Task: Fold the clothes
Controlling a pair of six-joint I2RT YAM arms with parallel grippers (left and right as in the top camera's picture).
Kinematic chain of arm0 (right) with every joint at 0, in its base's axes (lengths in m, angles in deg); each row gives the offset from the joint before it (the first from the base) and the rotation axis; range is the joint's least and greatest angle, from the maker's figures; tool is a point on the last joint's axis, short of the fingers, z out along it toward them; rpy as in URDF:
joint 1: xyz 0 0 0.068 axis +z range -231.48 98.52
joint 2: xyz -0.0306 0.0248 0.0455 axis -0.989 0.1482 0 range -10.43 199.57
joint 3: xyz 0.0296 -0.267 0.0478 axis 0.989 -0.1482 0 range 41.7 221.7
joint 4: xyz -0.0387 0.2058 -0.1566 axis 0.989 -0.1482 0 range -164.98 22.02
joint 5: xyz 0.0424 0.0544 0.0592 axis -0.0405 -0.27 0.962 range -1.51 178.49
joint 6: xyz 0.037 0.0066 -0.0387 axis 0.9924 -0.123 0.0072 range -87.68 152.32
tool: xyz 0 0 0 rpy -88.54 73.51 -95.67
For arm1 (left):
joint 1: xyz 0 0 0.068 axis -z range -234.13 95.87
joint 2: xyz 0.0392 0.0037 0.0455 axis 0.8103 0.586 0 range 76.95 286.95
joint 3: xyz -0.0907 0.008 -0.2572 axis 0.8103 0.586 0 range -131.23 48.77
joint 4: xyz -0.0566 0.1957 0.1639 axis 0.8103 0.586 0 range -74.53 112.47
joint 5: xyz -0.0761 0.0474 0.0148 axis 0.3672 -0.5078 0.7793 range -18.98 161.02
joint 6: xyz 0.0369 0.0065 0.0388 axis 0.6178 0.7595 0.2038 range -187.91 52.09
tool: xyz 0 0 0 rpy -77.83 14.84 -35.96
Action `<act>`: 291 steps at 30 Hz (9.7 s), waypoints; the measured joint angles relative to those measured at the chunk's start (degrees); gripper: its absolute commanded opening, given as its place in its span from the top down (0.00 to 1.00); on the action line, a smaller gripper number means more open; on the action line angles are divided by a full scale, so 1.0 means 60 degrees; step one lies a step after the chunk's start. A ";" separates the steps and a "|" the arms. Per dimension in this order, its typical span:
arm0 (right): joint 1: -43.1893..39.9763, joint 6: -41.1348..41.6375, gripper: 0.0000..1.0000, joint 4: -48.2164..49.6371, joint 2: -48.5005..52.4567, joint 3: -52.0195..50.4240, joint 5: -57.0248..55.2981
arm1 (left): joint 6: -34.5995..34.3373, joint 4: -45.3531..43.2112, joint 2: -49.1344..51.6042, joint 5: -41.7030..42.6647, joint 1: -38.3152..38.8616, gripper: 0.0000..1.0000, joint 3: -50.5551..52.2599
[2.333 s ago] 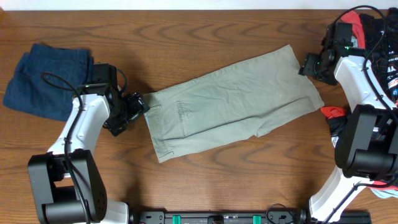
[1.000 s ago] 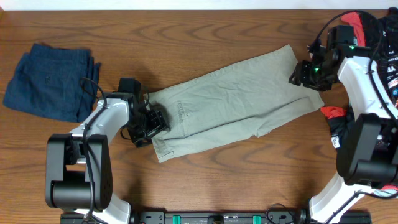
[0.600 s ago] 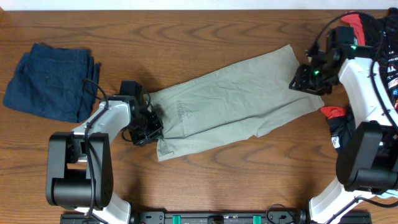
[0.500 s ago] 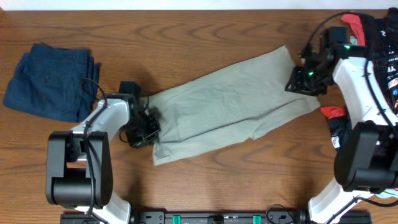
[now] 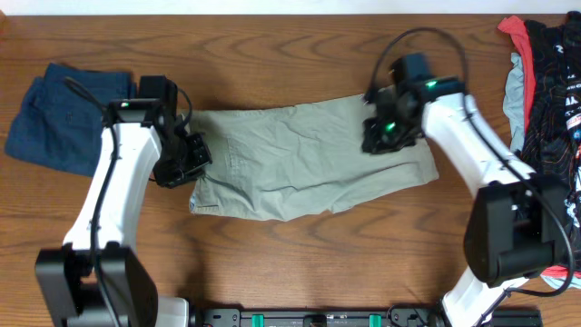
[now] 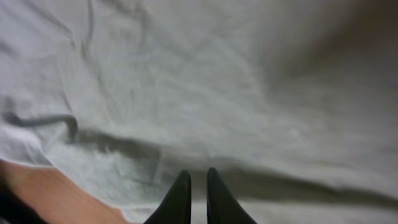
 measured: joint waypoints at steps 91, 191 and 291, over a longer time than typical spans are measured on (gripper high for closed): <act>-0.0324 0.0543 0.92 0.3541 0.0208 -0.2455 -0.2809 | -0.2637 -0.3195 -0.2229 0.4044 0.0047 0.94 -0.0018; 0.1472 0.1137 0.59 0.3282 0.0291 -0.2102 -0.2929 | -0.1541 -0.1242 0.3260 0.0295 0.1577 0.26 0.0229; 0.1056 0.0962 0.33 0.4357 -0.2368 -0.2943 -0.4976 | 0.2987 -0.2903 0.5162 0.4958 0.2528 0.74 -0.1177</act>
